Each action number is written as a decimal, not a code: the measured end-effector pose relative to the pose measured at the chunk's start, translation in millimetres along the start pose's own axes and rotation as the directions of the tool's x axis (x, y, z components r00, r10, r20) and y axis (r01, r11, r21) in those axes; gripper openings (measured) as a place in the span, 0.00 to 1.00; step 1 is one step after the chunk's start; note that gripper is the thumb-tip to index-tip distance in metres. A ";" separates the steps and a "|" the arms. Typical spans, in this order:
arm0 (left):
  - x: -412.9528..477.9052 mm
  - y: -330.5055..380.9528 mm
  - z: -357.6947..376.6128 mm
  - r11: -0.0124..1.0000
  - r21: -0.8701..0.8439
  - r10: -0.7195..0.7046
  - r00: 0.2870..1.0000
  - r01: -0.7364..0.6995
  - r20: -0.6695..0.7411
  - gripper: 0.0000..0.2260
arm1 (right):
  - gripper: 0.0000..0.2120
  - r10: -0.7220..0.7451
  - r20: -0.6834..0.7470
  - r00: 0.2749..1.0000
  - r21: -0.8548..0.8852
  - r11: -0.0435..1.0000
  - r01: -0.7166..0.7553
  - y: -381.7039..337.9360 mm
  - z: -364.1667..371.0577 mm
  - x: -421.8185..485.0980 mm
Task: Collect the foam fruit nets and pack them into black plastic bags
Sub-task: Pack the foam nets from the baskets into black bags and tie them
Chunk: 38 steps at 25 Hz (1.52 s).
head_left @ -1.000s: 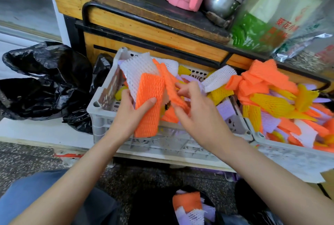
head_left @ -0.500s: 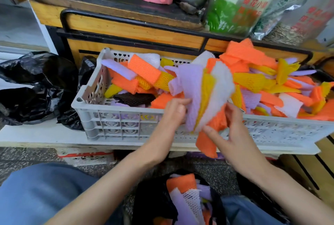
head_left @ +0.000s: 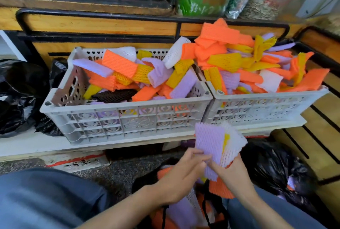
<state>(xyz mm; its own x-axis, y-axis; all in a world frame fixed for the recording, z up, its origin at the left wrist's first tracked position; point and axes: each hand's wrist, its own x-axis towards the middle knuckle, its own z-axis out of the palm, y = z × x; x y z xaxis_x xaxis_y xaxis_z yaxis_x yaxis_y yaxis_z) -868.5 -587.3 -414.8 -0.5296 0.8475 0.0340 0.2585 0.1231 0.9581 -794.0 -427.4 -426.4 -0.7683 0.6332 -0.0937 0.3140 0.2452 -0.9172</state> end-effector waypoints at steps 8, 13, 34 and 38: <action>-50.1 -83.3 15.6 0.540 0.718 -0.539 0.836 0.440 -0.107 0.31 | 0.27 0.249 0.025 0.968 -0.120 0.962 -0.244 60.9 9.8 -24.2; -60.2 -115.2 22.7 0.554 0.627 -0.577 0.795 0.548 -0.185 0.25 | 0.27 0.281 0.100 0.954 -0.348 0.909 -0.231 84.7 32.9 -41.5; -56.0 -101.9 -39.6 0.547 -0.549 -0.828 0.503 0.632 -0.247 0.07 | 0.32 0.061 0.583 0.810 -0.656 0.623 0.426 62.7 59.2 -44.3; -52.9 -95.0 -31.5 0.581 -0.522 -0.797 0.565 0.624 -0.211 0.03 | 0.28 0.114 0.540 0.834 -0.766 0.477 0.430 55.7 76.4 -27.9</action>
<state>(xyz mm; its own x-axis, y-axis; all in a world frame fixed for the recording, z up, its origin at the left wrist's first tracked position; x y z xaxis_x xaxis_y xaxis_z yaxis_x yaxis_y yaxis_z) -890.5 -660.1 -498.7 -0.6760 0.2720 -0.6849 -0.6025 0.3312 0.7262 -797.7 -487.5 -504.4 -0.9059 0.1602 -0.3920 0.2469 0.9519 -0.1815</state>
